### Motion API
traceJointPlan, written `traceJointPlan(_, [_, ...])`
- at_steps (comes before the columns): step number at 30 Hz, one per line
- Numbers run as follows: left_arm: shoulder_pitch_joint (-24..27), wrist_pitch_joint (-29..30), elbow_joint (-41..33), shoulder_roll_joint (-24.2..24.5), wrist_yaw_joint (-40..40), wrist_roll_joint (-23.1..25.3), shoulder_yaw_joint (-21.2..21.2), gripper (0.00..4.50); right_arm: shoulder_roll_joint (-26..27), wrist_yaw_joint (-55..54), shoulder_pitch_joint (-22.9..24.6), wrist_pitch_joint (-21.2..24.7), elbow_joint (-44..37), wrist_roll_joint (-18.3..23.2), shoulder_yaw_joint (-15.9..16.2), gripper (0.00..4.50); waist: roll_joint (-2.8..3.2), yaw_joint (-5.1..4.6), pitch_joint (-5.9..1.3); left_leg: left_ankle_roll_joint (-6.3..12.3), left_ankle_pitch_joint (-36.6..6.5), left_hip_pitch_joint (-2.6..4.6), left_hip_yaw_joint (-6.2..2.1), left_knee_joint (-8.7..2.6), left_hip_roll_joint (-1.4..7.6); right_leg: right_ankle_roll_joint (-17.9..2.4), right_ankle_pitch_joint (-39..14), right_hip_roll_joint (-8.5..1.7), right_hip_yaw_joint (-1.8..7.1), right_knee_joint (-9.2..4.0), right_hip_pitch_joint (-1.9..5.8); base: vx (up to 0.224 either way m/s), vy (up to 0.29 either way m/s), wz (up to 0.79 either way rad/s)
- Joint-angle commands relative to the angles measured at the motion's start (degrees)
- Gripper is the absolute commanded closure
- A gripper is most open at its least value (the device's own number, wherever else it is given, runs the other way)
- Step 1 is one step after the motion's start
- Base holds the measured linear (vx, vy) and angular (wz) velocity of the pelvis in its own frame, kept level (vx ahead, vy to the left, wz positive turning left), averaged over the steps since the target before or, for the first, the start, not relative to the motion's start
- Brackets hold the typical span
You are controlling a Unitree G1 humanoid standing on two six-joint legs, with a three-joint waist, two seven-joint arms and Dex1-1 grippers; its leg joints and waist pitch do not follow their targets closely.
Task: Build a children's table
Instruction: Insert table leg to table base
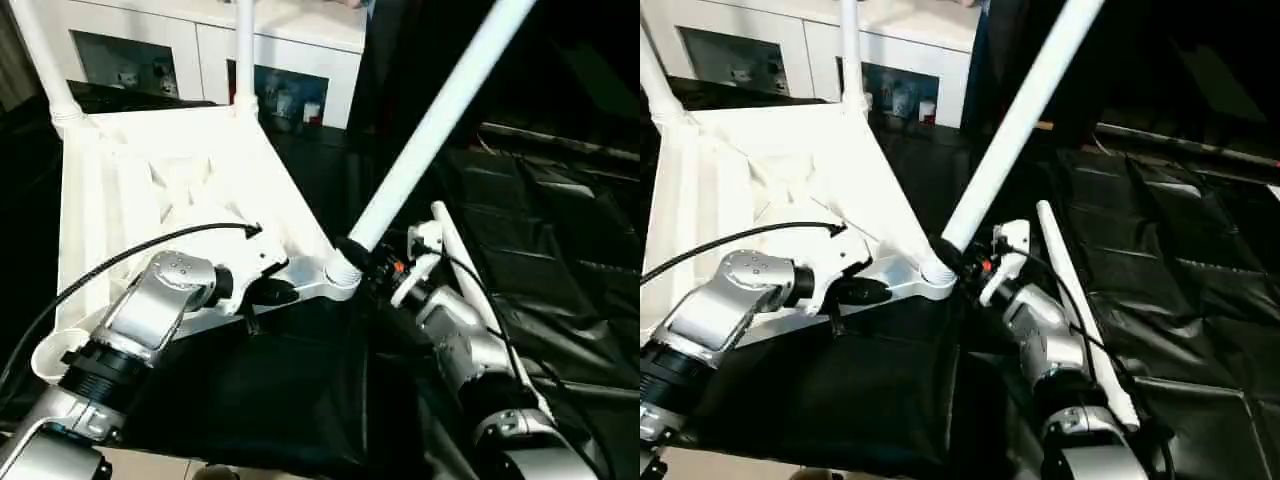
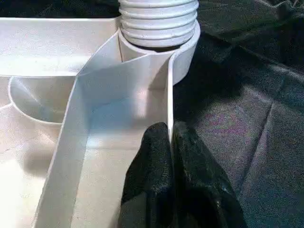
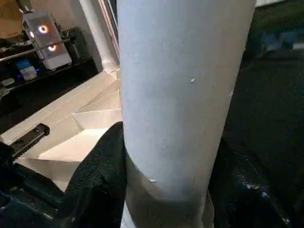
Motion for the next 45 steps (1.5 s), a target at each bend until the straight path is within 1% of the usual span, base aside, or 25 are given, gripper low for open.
traceJointPlan(1, [0.1,0.2,0.3,0.3,-0.8,0.7,-0.5,4.5,-2.0,-1.7,2.8,0.5,4.3,-2.7,-1.2,2.61,1.82,-0.04,-3.51,-3.0,-24.6,1.26,-0.02,-5.18,0.28,-11.0,-20.4,-2.07,1.4,-4.86,1.68,0.0,0.0,0.0])
traceJointPlan(5, [-0.2,-0.1,0.7,0.3,-0.7,0.9,-0.5,4.5,-3.3,-1.7,4.2,-2.1,2.9,-5.0,0.6,2.61,1.91,0.11,-3.59,-2.86,-24.3,1.3,0.07,-5.23,0.29,-10.8,-19.9,-2.04,1.43,-4.94,1.68,0.0,0.0,0.0])
traceJointPlan(8, [-0.3,-0.2,1.0,0.2,-0.6,1.0,-0.5,4.5,-4.3,-1.0,4.9,-3.4,1.3,-7.0,2.4,2.61,1.82,0.35,-3.63,-2.58,-23.5,1.28,0.17,-5.28,0.25,-10.6,-19.3,-1.92,1.46,-4.91,1.8,0.0,0.0,0.0])
traceJointPlan(9, [-0.4,-0.3,1.2,0.1,-0.5,1.0,-0.6,4.5,-4.9,-0.8,5.0,-4.3,0.8,-8.1,3.2,2.61,1.64,0.41,-3.66,-2.49,-23.1,1.22,0.2,-5.28,0.27,-10.6,-19.0,-1.96,1.46,-4.92,1.82,0.0,0.0,0.0])
traceJointPlan(12, [-0.4,-0.5,1.3,0.1,-0.3,1.2,-0.7,4.5,-5.7,-0.1,5.1,-5.5,-0.6,-9.1,4.3,2.61,1.69,0.39,-3.54,-2.47,-23.4,1.19,0.21,-5.33,0.23,-10.3,-19.8,-1.89,1.44,-5.02,1.79,0.0,0.0,0.0])
traceJointPlan(13, [-0.4,-0.5,1.3,0.0,-0.3,1.2,-0.7,4.5,-6.0,0.3,5.0,-5.5,-1.0,-9.3,4.6,2.61,1.3,0.3,-3.5,-2.33,-24.1,1.24,0.25,-5.29,0.24,-10.1,-20.9,-1.9,1.46,-5.2,1.69,0.0,0.0,0.0])
traceJointPlan(14, [-0.5,-0.5,1.4,0.0,-0.3,1.2,-0.8,4.5,-6.2,0.5,5.0,-5.6,-1.1,-9.4,4.7,2.61,1.54,0.37,-3.49,-2.31,-24.5,1.28,0.13,-5.34,0.28,-9.8,-22.0,-2.0,1.46,-5.24,1.63,0.0,0.0,0.0])
traceJointPlan(15, [-0.4,-0.6,1.3,0.0,-0.3,1.3,-0.9,4.5,-6.4,0.7,4.9,-5.7,-1.3,-9.6,5.1,2.61,1.28,0.31,-3.5,-2.23,-24.5,1.22,0.16,-5.31,0.28,-9.8,-22.0,-1.98,1.47,-5.29,1.64,0.0,0.0,0.0])
traceJointPlan(19, [0.4,-1.5,0.8,0.5,-1.5,1.7,-1.9,4.5,-6.8,2.3,4.8,-4.1,-2.2,-9.8,6.2,2.61,1.38,0.39,-3.58,-2.08,-23.7,1.14,0.14,-5.36,0.29,-9.8,-20.9,-1.93,1.45,-5.18,1.73,0.0,0.0,0.0])
traceJointPlan(20, [0.6,-1.5,0.4,0.8,-2.2,1.7,-2.3,4.5,-6.8,2.5,4.5,-2.9,-2.4,-9.6,6.3,2.61,1.14,0.36,-3.58,-1.92,-23.3,1.11,0.21,-5.36,0.3,-9.9,-20.3,-1.89,1.45,-5.17,1.76,0.0,0.0,0.0])
traceJointPlan(21, [0.6,-1.5,0.4,0.8,-2.2,1.7,-2.3,4.5,-6.8,2.5,4.5,-2.9,-2.4,-9.6,6.3,2.61,1.21,0.4,-3.61,-1.86,-23.0,1.11,0.21,-5.36,0.27,-10.0,-19.9,-1.89,1.46,-5.08,1.82,0.0,0.0,0.0])
traceJointPlan(22, [1.4,-2.2,-1.0,1.8,-4.7,1.3,-3.2,4.5,-6.8,3.6,3.0,-0.6,-1.6,-9.8,7.1,2.61,1.41,0.41,-3.68,-1.87,-22.2,1.12,0.24,-5.45,0.3,-10.1,-18.9,-1.89,1.48,-5.01,1.88,0.0,0.0,0.0])
traceJointPlan(23, [1.8,-2.6,-1.8,2.2,-5.9,1.0,-3.8,4.5,-7.0,4.5,2.1,0.8,-0.9,-10.0,7.7,2.61,1.36,0.28,-3.72,-1.81,-22.0,1.08,0.19,-5.5,0.33,-10.4,-18.1,-1.8,1.42,-4.92,2.01,0.0,0.0,0.0])
traceJointPlan(25, [2.0,-2.8,-2.2,2.3,-6.4,1.0,-4.0,4.5,-7.1,5.0,1.7,1.3,-0.6,-10.1,8.0,2.61,1.38,0.22,-3.73,-1.93,-21.8,1.14,0.25,-5.51,0.35,-10.7,-17.3,-1.78,1.43,-4.86,1.99,0.0,0.0,0.0])
traceJointPlan(27, [2.5,-4.1,-3.3,2.7,-8.1,0.7,-4.9,4.5,-7.4,6.7,0.7,3.5,0.4,-10.2,8.9,2.61,1.37,0.19,-3.73,-2.01,-21.8,1.17,0.26,-5.5,0.34,-10.9,-16.9,-1.77,1.42,-4.84,1.98,0.0,0.0,0.0])
traceJointPlan(29, [2.8,-4.8,-4.1,3.0,-9.4,0.5,-5.7,4.5,-7.7,8.6,0.0,5.4,1.0,-10.5,9.9,2.61,1.36,0.17,-3.72,-2.26,-22.4,1.25,0.21,-5.54,0.36,-10.7,-17.4,-1.77,1.41,-4.86,1.93,0.0,0.0,0.0])
traceJointPlan(33, [2.7,-5.2,-4.2,3.1,-9.6,0.9,-6.4,4.5,-8.3,10.7,0.3,5.8,0.9,-11.5,11.1,2.61,1.24,0.15,-3.59,-2.87,-25.4,1.56,0.09,-5.62,0.41,-10.0,-20.8,-1.9,1.41,-5.27,1.69,0.0,0.0,0.0])
traceJointPlan(37, [2.2,-8.7,-2.7,2.9,-10.9,0.8,-6.2,4.5,-9.8,14.3,2.7,6.3,0.3,-11.2,11.7,2.61,1.28,0.32,-3.31,-2.9,-28.1,1.95,0.02,-5.77,0.44,-9.2,-23.8,-1.9,1.4,-5.89,1.34,0.0,0.0,0.0])
traceJointPlan(38, [2.0,-9.8,-2.4,2.9,-11.7,0.5,-6.1,4.5,-10.2,15.3,3.4,6.2,0.0,-11.2,12.0,2.61,1.16,0.23,-3.01,-3.19,-31.7,2.29,-0.25,-5.85,0.37,-8.2,-28.4,-2.01,1.26,-6.5,1.11,0.0,0.0,0.0])
traceJointPlan(39, [1.9,-10.3,-2.2,3.0,-12.3,0.3,-6.1,4.5,-10.6,15.8,3.8,5.9,0.0,-11.4,12.2,2.61,1.13,0.27,-3.11,-3.28,-32.3,2.43,-0.38,-5.83,0.37,-7.8,-29.5,-2.12,1.23,-6.59,1.16,0.0,0.0,0.0])
traceJointPlan(40, [1.8,-10.5,-2.1,3.1,-12.6,0.3,-6.1,4.5,-10.8,16.0,4.1,5.7,0.0,-11.5,12.3,2.61,1.51,0.32,-3.16,-3.37,-32.6,2.48,-0.5,-5.84,0.35,-7.6,-29.9,-2.17,1.27,-6.61,1.14,0.0,0.0,0.0])
traceJointPlan(42, [1.4,-10.7,-1.5,3.3,-13.4,0.4,-6.2,4.5,-11.2,16.1,4.5,5.0,0.3,-11.8,12.4,2.61,1.35,0.28,-3.15,-3.29,-33.2,2.55,-0.54,-5.87,0.35,-7.4,-30.3,-2.06,1.24,-6.83,0.94,0.0,0.0,0.0])
traceJointPlan(43, [1.2,-10.8,-1.3,3.3,-13.4,0.4,-6.3,4.5,-11.2,16.1,4.5,4.9,0.4,-11.8,12.4,2.61,1.36,0.22,-3.1,-3.35,-33.8,2.65,-0.6,-5.85,0.34,-7.3,-30.9,-2.06,1.18,-6.9,0.86,0.0,0.0,0.0])
traceJointPlan(44, [1.1,-10.7,-1.2,3.4,-13.5,0.5,-6.5,4.5,-11.2,15.9,4.5,5.0,0.4,-11.8,12.2,2.61,1.67,0.15,-3.06,-3.52,-34.8,2.65,-0.78,-5.92,0.31,-7.1,-32.0,-2.08,1.06,-7.01,0.91,0.0,0.0,0.0])
traceJointPlan(45, [1.0,-10.7,-1.1,3.4,-13.6,0.5,-6.5,4.5,-11.2,15.8,4.5,5.0,0.4,-11.8,12.0,2.61,1.52,0.09,-3.05,-3.51,-35.6,2.79,-0.84,-5.88,0.3,-6.7,-33.0,-2.09,0.96,-7.19,0.78,0.0,0.0,0.0])
